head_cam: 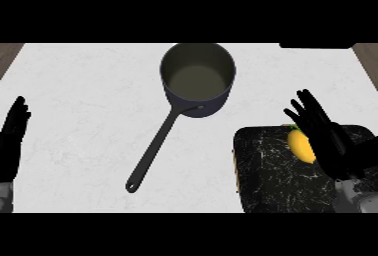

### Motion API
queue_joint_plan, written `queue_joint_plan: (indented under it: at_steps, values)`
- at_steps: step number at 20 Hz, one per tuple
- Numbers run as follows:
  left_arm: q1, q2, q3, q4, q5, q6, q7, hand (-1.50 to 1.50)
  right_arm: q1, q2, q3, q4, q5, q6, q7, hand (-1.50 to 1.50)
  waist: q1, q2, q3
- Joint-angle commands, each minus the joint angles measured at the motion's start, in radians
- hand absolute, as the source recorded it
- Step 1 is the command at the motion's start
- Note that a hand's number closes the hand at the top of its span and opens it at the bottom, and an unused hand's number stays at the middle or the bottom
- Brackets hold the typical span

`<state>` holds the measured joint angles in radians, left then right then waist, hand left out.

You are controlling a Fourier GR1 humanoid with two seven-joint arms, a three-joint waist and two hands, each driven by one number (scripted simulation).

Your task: Pick the lemon from the tray and place it in the pot

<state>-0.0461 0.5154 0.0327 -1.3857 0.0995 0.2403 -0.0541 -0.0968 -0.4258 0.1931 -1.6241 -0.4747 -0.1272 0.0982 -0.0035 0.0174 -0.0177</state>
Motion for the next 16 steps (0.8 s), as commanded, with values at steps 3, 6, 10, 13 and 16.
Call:
queue_joint_plan:
  at_steps: [3, 6, 10, 13, 16]
  values:
    - [-0.077, -0.104, -0.079, -0.05, 0.044, -0.024, 0.093, 0.0, -0.093, -0.011, 0.063, -0.042, -0.169, 0.344, -0.016, -1.5, 0.002, -0.015, 0.022]
    - [-0.117, -0.191, -0.13, -0.097, 0.119, -0.081, 0.088, 0.0, -0.158, 0.031, 0.159, -0.103, -0.283, 0.555, -0.028, -1.5, 0.033, -0.013, 0.026]
    - [-0.11, -0.251, -0.156, -0.116, 0.167, -0.078, 0.167, 0.0, -0.182, -0.145, -0.109, 0.008, 0.035, 0.493, -0.401, -1.5, -0.007, -0.01, 0.028]
    - [-0.114, -0.264, -0.171, -0.156, 0.148, -0.034, 0.209, 0.0, -0.118, -0.177, -0.18, 0.022, 0.033, 0.634, -0.643, -1.5, -0.013, -0.015, 0.028]
    - [-0.08, -0.245, -0.163, -0.187, 0.158, -0.044, 0.23, 0.0, -0.067, -0.304, -0.273, 0.119, 0.094, 0.804, -0.828, -1.5, -0.002, -0.015, 0.025]
